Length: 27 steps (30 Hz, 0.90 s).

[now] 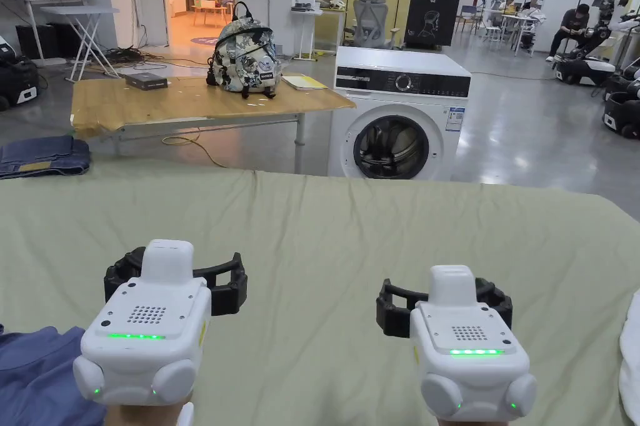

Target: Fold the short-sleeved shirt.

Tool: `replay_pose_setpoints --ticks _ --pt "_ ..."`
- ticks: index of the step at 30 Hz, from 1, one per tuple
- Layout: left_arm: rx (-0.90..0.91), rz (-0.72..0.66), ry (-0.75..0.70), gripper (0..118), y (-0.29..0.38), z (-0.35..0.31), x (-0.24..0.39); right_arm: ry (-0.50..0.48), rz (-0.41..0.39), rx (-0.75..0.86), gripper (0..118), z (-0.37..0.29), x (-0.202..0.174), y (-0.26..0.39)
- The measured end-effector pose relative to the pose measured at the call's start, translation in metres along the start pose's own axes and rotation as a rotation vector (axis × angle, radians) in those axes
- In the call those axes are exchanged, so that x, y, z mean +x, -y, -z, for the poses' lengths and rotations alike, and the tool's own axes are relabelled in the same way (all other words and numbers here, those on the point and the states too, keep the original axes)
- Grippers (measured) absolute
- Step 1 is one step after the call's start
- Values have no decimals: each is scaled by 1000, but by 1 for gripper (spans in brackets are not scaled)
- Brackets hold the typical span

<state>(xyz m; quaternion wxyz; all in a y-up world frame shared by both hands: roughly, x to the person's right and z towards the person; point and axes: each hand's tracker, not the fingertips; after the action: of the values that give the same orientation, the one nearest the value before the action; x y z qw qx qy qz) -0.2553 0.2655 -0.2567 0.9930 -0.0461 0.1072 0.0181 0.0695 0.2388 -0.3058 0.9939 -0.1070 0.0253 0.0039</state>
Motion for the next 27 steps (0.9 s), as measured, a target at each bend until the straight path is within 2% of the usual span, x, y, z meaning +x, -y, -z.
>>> replay_pose_setpoints --ticks 2,4,14,16,17,18,19,20,21,22,23,26,27 --pt "13 7 -6 117 7 3 1 37 56 -1 118 -2 3 1" --pt "29 20 -19 117 6 5 1 46 76 41 118 -7 2 4" --pt "62 106 -26 117 3 -15 17 7 5 84 118 -20 -1 -5" --pt "73 96 -18 115 2 -21 17 7 -2 82 118 -21 -2 -7" --pt "76 91 -23 111 2 -22 18 7 -3 89 114 -22 -2 -7" --pt "82 87 -21 99 -1 -25 17 9 -2 98 94 -24 -3 -7" --pt "81 89 -28 83 -3 -27 18 39 -14 100 68 -24 -4 -7" --pt "73 94 -51 64 -4 -27 20 64 -28 96 36 -23 -5 -8" --pt "62 94 -55 37 -5 -28 20 69 -27 96 3 -23 -5 -8" --pt "49 103 -65 20 -8 -27 18 65 -19 99 0 -25 -4 -8" --pt "44 117 -97 11 -8 -28 20 59 -12 99 0 -25 -2 -8" --pt "19 97 -94 0 -9 -25 14 70 -36 90 0 -27 -5 -9" --pt "15 86 -100 0 -9 -24 12 76 -45 89 0 -28 -5 -8"
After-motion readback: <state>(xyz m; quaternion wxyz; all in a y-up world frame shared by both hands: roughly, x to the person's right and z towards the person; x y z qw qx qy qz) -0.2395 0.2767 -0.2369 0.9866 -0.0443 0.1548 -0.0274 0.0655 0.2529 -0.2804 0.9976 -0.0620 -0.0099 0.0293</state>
